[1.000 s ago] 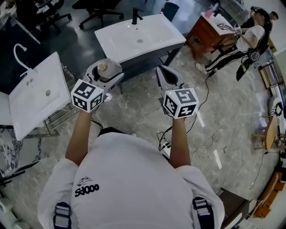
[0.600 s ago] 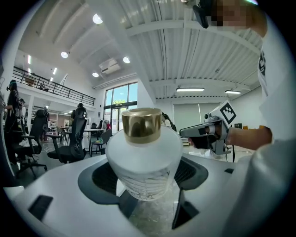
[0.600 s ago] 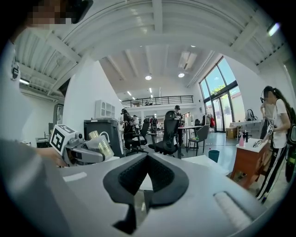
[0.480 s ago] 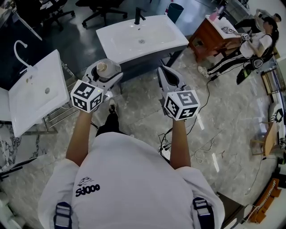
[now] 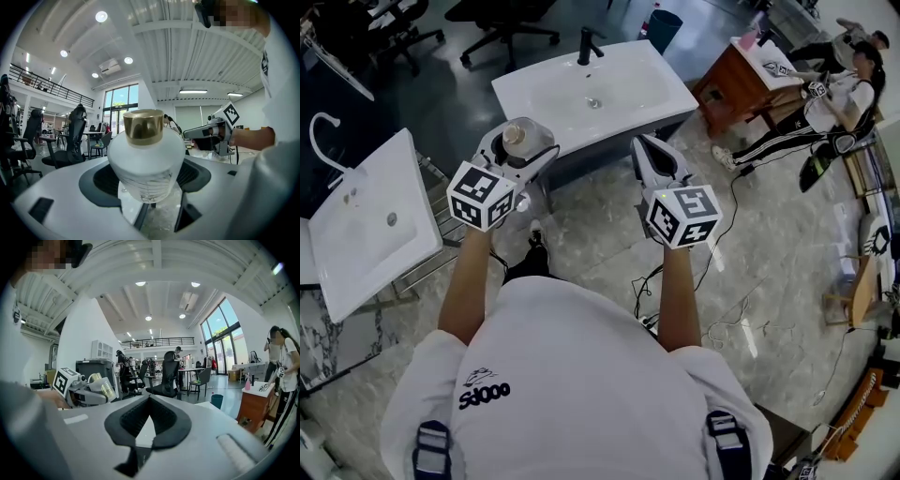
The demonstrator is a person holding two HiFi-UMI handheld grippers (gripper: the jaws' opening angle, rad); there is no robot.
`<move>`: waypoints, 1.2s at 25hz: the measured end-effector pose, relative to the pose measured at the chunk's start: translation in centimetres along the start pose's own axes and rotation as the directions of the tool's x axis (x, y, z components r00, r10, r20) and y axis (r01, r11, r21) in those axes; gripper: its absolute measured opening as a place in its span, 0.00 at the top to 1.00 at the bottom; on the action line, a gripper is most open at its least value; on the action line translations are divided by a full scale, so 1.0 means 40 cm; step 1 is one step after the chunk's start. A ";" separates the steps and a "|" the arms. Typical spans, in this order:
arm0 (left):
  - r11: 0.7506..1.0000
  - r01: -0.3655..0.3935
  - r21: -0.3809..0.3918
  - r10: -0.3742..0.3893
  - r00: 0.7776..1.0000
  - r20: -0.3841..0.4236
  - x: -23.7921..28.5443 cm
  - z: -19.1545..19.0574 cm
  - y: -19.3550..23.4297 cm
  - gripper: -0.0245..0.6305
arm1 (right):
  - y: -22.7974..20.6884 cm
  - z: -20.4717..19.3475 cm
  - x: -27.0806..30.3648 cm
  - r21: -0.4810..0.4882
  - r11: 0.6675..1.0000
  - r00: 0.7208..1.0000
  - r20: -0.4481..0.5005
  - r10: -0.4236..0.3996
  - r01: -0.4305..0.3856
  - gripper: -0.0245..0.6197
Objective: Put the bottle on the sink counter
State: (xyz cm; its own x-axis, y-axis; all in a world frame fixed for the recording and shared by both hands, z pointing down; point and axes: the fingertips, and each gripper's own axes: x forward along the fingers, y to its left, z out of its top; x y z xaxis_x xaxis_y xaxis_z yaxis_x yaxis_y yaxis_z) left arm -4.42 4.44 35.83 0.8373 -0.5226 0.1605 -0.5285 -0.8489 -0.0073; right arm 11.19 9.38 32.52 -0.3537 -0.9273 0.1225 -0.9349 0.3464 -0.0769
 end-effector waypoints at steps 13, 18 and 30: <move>0.999 0.041 -0.016 -0.041 0.999 -0.008 0.172 0.025 0.266 0.44 | -0.099 0.043 0.266 -0.001 0.999 0.999 -0.029 -0.041 0.041 0.95; 0.998 0.057 -0.024 -0.057 0.998 -0.015 0.215 0.022 0.349 0.44 | -0.118 0.046 0.351 0.002 0.998 0.997 -0.043 -0.058 0.059 0.95; 0.992 0.113 -0.064 -0.117 0.991 -0.068 0.318 -0.021 0.509 0.44 | -0.168 0.022 0.523 0.039 0.995 0.992 -0.088 -0.088 0.092 0.95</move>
State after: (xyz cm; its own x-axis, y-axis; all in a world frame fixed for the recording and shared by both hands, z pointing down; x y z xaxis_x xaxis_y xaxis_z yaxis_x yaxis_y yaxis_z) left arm -4.64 -19.44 38.58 0.8822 -0.4128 0.2266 -0.4383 -0.8958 0.0742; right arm 10.08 -12.48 34.74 -0.2712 -0.9382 0.2149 -0.9616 0.2542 -0.1040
